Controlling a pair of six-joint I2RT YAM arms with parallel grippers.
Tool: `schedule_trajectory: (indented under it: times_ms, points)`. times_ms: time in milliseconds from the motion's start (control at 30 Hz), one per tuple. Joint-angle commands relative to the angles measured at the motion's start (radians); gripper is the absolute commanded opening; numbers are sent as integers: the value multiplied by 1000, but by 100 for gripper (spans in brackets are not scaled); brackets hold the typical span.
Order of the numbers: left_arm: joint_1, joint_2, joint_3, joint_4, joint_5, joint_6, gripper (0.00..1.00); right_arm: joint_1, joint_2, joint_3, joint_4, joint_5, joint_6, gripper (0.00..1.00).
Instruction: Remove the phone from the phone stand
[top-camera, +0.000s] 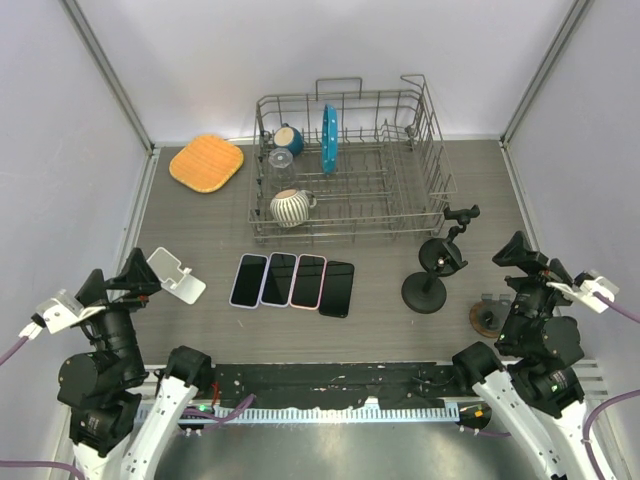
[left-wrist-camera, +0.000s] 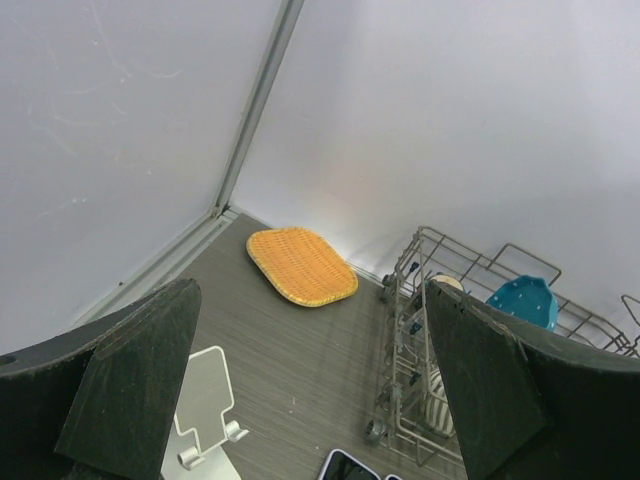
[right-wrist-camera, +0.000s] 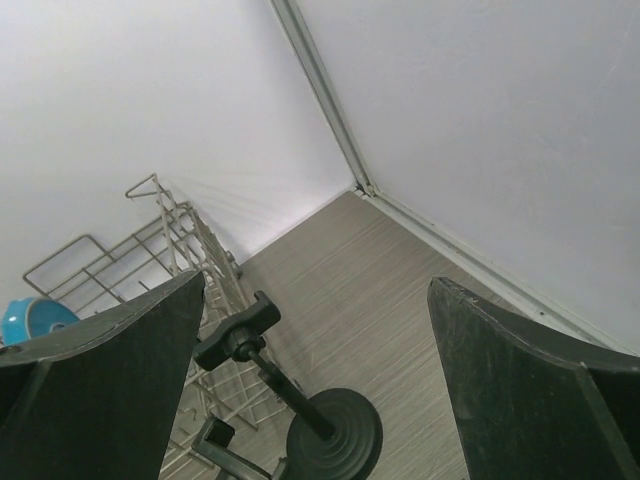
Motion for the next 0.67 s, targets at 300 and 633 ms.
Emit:
schedule_trajectory:
  times_ms: [300,633]
  points:
    - [5,-53,26,-4,-40,-55,100,0,-24,-7,74,-37,-15,99]
    - [5,-55,37,-19,-59,-46,100,-1,-27,-9,74,-34,-17,99]
